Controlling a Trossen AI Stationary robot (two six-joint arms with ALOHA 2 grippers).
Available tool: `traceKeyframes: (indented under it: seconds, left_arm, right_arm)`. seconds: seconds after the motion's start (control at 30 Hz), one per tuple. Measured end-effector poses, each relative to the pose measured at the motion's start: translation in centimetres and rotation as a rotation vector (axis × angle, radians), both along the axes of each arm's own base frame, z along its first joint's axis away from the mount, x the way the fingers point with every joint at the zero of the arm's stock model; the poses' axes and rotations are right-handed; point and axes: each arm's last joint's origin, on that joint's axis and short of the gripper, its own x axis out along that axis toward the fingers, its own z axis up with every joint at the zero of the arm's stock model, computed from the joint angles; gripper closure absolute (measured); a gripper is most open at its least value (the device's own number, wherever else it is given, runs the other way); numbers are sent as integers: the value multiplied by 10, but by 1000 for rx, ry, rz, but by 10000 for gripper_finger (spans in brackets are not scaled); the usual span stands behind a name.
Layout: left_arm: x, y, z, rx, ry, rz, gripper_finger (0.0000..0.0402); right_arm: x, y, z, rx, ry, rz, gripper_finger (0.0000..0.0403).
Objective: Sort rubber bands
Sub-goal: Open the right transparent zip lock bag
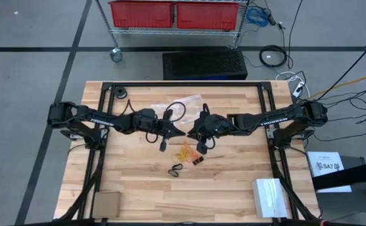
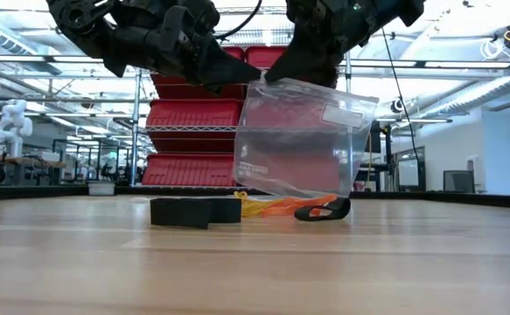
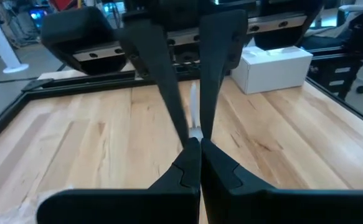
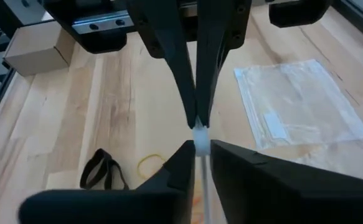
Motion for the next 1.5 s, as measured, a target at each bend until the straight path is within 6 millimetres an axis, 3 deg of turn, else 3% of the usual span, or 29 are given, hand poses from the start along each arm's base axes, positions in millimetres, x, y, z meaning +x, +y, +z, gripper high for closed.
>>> traceKeyframes:
  seconds: [0.17, 0.47, 0.87, 1.5]
  left_arm:
    - [0, 0, -1, 1, 11, 10, 400]
    - [-1, 2, -2, 4, 27, 32, 400]
    - [0, 2, -2, 4, 22, 31, 400]
    - [-1, 2, -2, 4, 24, 33, 400]
  right_arm:
    - [0, 0, -1, -14, 8, 8, 397]
    - [-9, 4, -3, 25, 95, -12, 397]
    - [-39, 16, 7, 93, 229, -34, 398]
    - [-70, 17, 9, 194, 427, -109, 395]
